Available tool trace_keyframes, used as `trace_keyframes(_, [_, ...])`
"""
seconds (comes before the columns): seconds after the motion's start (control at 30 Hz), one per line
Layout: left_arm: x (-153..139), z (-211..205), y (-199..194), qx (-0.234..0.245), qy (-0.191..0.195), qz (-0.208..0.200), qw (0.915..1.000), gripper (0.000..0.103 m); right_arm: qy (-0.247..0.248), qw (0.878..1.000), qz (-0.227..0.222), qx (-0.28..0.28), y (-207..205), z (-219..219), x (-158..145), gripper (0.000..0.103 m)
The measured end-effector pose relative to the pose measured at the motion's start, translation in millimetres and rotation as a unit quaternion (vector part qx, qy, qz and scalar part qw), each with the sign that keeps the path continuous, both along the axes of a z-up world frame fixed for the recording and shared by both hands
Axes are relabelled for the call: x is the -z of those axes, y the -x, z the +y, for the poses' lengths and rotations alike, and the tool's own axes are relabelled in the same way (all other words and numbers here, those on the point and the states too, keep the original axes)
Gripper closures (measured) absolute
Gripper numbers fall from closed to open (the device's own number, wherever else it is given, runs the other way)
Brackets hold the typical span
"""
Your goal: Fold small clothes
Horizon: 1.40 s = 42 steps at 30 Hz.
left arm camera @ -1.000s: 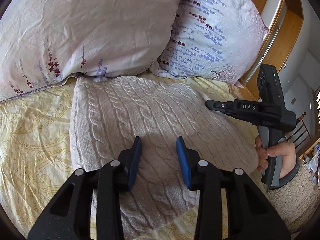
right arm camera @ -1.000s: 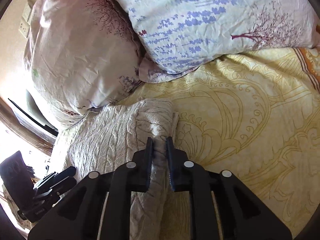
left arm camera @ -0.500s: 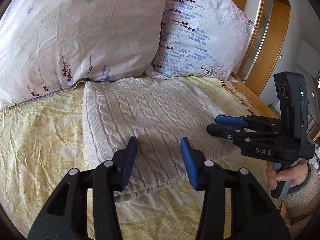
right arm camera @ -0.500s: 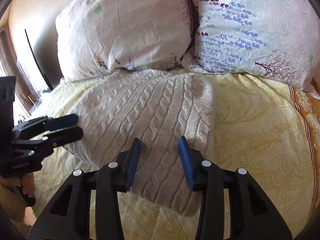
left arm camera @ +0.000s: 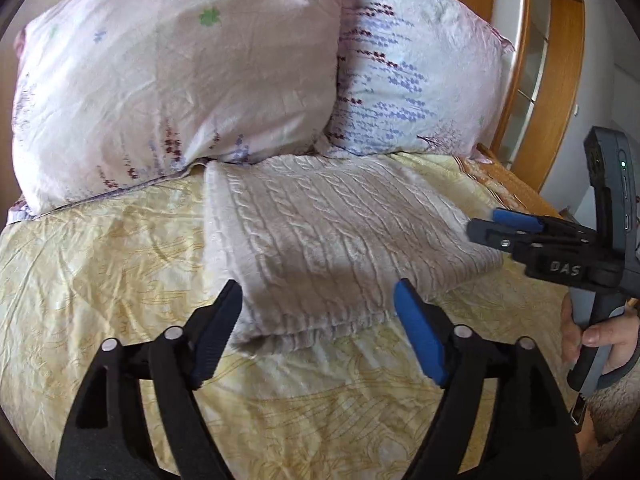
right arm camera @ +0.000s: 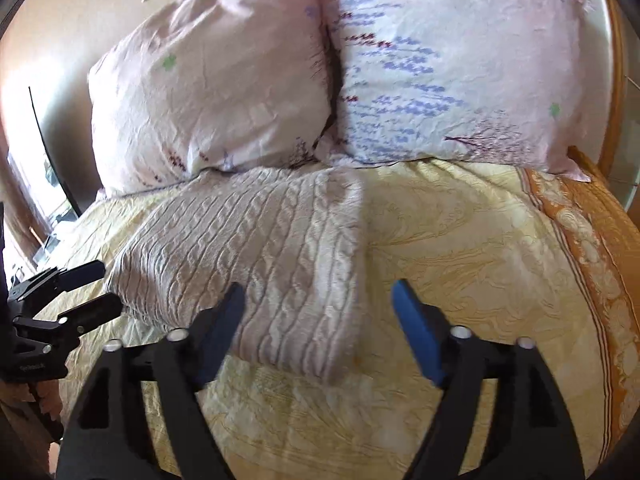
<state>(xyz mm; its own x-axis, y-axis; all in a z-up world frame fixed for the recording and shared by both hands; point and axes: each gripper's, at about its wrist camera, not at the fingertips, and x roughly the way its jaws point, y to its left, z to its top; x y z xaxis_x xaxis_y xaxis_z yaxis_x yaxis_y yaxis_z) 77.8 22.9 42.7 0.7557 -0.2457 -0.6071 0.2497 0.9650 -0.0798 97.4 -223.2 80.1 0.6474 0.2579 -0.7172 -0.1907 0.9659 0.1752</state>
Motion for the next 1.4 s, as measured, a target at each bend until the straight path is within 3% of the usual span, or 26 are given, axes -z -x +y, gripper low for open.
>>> trace_keyframes(0.07, [-2.7,15.1,5.9,-0.033,-0.008,-0.002,0.9994,0.012,0.004,1.0,-0.008,0.016,7.0,-9.4,-5.5,0.013])
trace_keyframes(0.1, [-3.3,19.1,9.9,-0.057,-0.02,-0.003,0.9982,0.002,0.009,1.0,-0.008,0.022,9.6,-11.4,-6.4,0.005])
trace_keyframes(0.27, [3.1,24.5,18.5,-0.113,-0.07,0.013,0.991,0.002,0.047,0.998,0.009,0.034,16.7,-2.7,3.1,0.001])
trace_keyframes(0.43, [18.9,22.3,10.0,-0.12,-0.078,0.058,0.9881,0.002,0.047,0.998,0.029,0.004,23.0,16.7,14.1,0.001])
trace_keyframes(0.53, [25.6,19.2,5.5,-0.13,-0.087,0.074,0.9849,0.002,0.08,0.997,0.019,-0.004,27.4,32.7,16.1,0.001])
trace_keyframes(0.67, [29.5,16.0,3.0,-0.123,-0.073,0.082,0.9864,0.002,0.122,0.992,0.013,0.0,30.6,47.1,18.6,0.001])
trace_keyframes(0.87, [39.3,8.6,-2.9,-0.113,-0.079,0.102,0.9852,0.002,0.088,0.994,0.062,0.003,24.1,47.1,32.0,0.001])
trace_keyframes(1.07, [50.3,8.3,-8.7,-0.111,-0.058,0.129,0.9838,0.002,0.1,0.992,0.08,-0.003,22.4,56.7,40.6,0.001])
trace_keyframes(1.4, [52.7,6.3,-8.0,-0.121,-0.068,0.122,0.9828,0.002,0.097,0.989,0.111,0.005,16.6,54.3,49.2,0.001])
